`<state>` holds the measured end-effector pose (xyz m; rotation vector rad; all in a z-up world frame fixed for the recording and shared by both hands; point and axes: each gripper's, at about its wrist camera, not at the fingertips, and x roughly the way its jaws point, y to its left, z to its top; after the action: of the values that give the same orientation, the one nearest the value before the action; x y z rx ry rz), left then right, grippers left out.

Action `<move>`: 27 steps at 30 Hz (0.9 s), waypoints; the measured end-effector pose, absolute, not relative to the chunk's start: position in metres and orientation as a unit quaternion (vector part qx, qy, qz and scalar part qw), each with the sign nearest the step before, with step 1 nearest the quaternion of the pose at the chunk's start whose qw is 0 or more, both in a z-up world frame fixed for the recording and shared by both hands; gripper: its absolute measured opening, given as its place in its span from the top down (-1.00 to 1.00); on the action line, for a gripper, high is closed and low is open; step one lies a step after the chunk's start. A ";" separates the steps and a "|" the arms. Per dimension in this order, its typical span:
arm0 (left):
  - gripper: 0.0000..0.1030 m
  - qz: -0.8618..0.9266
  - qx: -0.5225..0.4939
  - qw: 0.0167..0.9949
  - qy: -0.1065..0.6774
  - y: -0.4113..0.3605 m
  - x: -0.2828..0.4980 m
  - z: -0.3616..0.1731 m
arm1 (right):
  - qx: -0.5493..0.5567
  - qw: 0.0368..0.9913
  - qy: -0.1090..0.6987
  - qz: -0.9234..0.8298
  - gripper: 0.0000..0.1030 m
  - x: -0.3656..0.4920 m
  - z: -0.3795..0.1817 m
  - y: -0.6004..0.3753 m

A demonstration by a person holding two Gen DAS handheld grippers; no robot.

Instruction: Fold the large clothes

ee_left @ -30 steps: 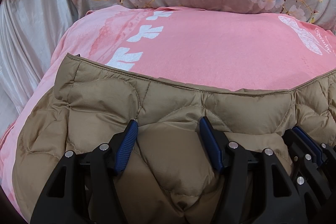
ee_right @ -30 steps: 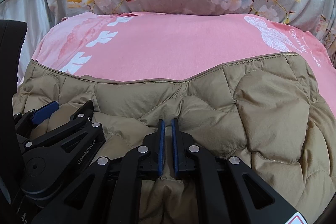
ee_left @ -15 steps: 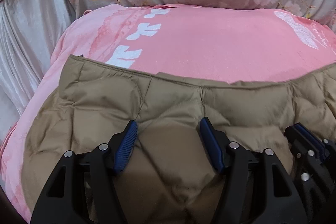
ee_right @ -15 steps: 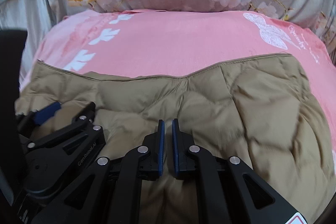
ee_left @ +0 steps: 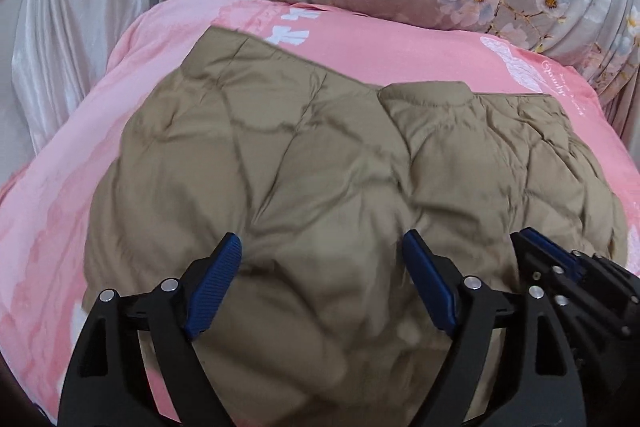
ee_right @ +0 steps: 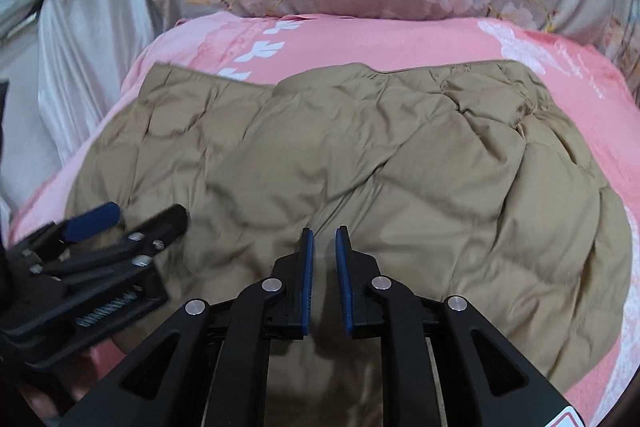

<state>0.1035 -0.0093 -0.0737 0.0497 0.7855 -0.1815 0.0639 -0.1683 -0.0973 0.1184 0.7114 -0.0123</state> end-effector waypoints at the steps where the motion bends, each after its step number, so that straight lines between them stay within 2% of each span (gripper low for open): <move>1: -0.57 -0.081 0.020 0.919 0.385 -0.001 0.097 -0.074 | 0.043 0.938 0.344 -0.008 0.73 0.057 -0.099 -0.161; 5: -0.59 -0.074 -0.022 0.920 0.384 0.044 0.070 -0.067 | 0.013 0.942 0.336 -0.003 0.73 0.033 -0.101 -0.144; 6: -0.71 -0.059 -0.032 0.920 0.386 0.056 0.066 -0.066 | 0.020 0.941 0.339 0.005 0.73 0.031 -0.101 -0.145; 9: -0.75 0.002 -0.067 0.920 0.386 0.092 0.061 -0.062 | 0.040 0.935 0.351 0.020 0.73 0.027 -0.099 -0.144; 14: -0.79 -0.007 -0.204 0.880 0.429 0.140 0.078 -0.084 | 0.065 0.929 0.362 0.027 0.73 0.026 -0.097 -0.145; 17: -0.79 -0.025 -0.260 0.858 0.442 0.147 0.086 -0.098 | 0.085 0.923 0.374 0.040 0.72 0.029 -0.094 -0.149; 22: -0.77 -0.049 -0.264 0.855 0.445 0.136 0.099 -0.099 | 0.093 0.916 0.389 0.044 0.72 0.036 -0.104 -0.150; 25: -0.48 -0.065 -0.265 0.853 0.446 0.126 0.104 -0.095 | 0.090 0.914 0.392 0.046 0.72 0.041 -0.108 -0.149; 27: 0.00 -0.082 -0.265 0.852 0.445 0.118 0.105 -0.089 | 0.089 0.914 0.393 0.049 0.72 0.043 -0.110 -0.149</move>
<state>0.1050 0.1185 -0.0892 -0.5571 0.9371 -0.1717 0.0429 -0.1491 -0.1103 0.1840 0.8101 0.1016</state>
